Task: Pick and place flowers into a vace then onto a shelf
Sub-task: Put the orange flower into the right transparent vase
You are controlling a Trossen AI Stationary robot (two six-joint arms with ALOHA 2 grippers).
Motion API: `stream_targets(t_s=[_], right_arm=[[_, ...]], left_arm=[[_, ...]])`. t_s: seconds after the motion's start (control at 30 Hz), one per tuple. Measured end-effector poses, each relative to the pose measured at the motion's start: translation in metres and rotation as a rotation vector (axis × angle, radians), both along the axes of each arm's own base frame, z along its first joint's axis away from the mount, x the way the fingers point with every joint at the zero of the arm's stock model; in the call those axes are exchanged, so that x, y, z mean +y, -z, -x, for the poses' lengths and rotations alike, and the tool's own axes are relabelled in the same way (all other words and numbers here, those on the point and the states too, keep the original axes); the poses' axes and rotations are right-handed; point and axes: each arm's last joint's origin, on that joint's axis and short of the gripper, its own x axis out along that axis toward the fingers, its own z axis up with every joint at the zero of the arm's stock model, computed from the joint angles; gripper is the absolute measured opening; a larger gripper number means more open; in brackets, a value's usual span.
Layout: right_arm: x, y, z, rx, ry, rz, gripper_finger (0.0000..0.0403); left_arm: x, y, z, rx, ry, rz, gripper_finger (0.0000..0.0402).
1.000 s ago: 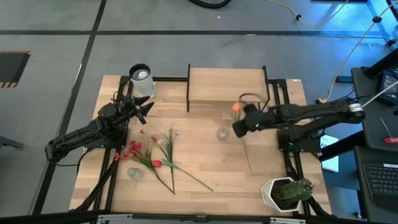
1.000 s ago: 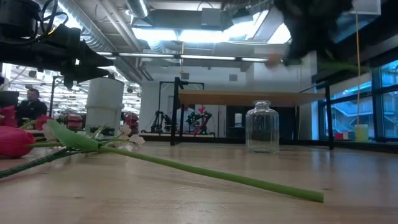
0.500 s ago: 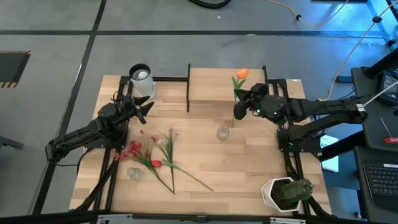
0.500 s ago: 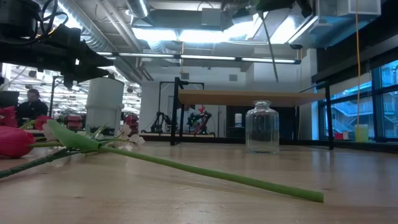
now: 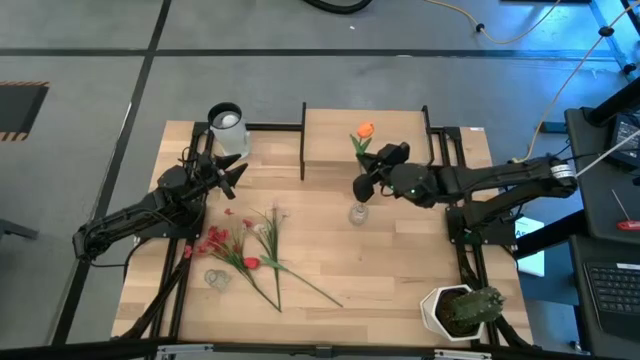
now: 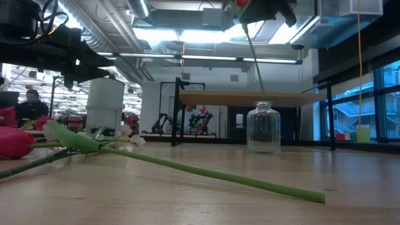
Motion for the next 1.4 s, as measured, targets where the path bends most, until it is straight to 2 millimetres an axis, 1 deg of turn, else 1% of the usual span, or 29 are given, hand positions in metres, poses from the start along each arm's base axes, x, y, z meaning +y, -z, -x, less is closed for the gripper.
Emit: stream_targets(t_s=[0.23,0.63,0.87,1.07,1.2,1.4], right_arm=[[0.001,0.014,-0.012,0.062,-0.004,0.017,0.0009],[0.016,0.045,-0.033,0.187,-0.049,0.044,0.0010],[0.025,0.063,-0.042,0.245,0.002,0.099,0.0010],[0.027,0.077,-0.048,0.272,0.009,0.088,0.0011],[0.028,0.083,-0.050,0.295,0.008,0.091,0.0022],[0.028,0.084,-0.050,0.309,0.007,0.096,0.0042]], left_arm=[[0.000,0.000,0.000,0.000,0.000,0.000,0.0219],[0.000,0.000,0.000,0.000,0.000,0.000,0.0219],[0.000,0.000,0.000,0.000,0.000,0.000,0.0219],[0.000,0.000,0.000,0.000,0.000,0.000,0.0219],[0.000,0.000,0.000,0.000,0.000,0.000,0.0219],[0.000,0.000,0.000,0.000,0.000,0.000,0.0219]])
